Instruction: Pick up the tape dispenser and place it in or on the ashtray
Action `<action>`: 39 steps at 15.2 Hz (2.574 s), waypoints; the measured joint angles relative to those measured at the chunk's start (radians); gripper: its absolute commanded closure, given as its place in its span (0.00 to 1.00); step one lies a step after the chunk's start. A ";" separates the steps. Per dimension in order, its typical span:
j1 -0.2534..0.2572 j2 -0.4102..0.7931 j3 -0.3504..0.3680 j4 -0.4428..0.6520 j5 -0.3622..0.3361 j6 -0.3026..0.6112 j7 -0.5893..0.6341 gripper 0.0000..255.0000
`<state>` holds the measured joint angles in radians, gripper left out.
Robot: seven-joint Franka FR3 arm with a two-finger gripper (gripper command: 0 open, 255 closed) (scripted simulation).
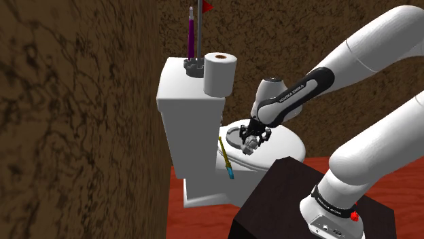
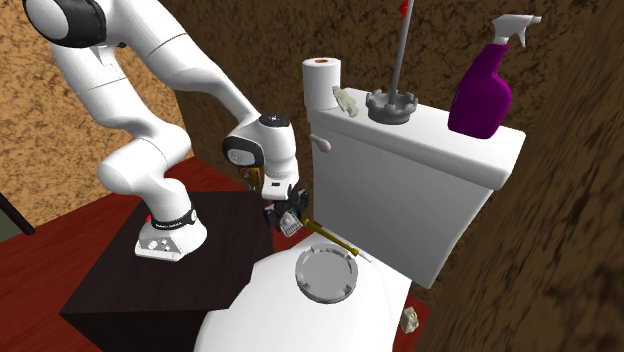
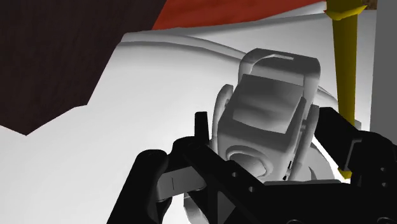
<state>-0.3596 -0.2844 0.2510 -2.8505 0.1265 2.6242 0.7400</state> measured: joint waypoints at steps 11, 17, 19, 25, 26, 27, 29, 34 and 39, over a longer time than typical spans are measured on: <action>-0.098 0.188 -0.075 0.285 -0.094 -0.101 -0.082 1.00; -0.130 0.325 -0.104 0.443 -0.128 -0.124 -0.116 1.00; -0.130 0.349 -0.105 0.441 -0.134 -0.098 -0.114 1.00; -0.128 0.422 -0.109 0.433 -0.154 -0.019 -0.100 1.00; -0.127 0.435 -0.111 0.432 -0.159 -0.004 -0.096 1.00; -0.127 0.442 -0.111 0.430 -0.161 0.012 -0.095 1.00; -0.124 0.465 -0.112 0.435 -0.169 0.036 -0.090 1.00; -0.119 0.498 -0.112 0.435 -0.180 0.074 -0.080 1.00; -0.122 0.499 -0.114 0.428 -0.180 0.070 -0.081 0.00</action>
<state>-0.4816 0.2146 0.1371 -2.4220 -0.0536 2.6944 0.6595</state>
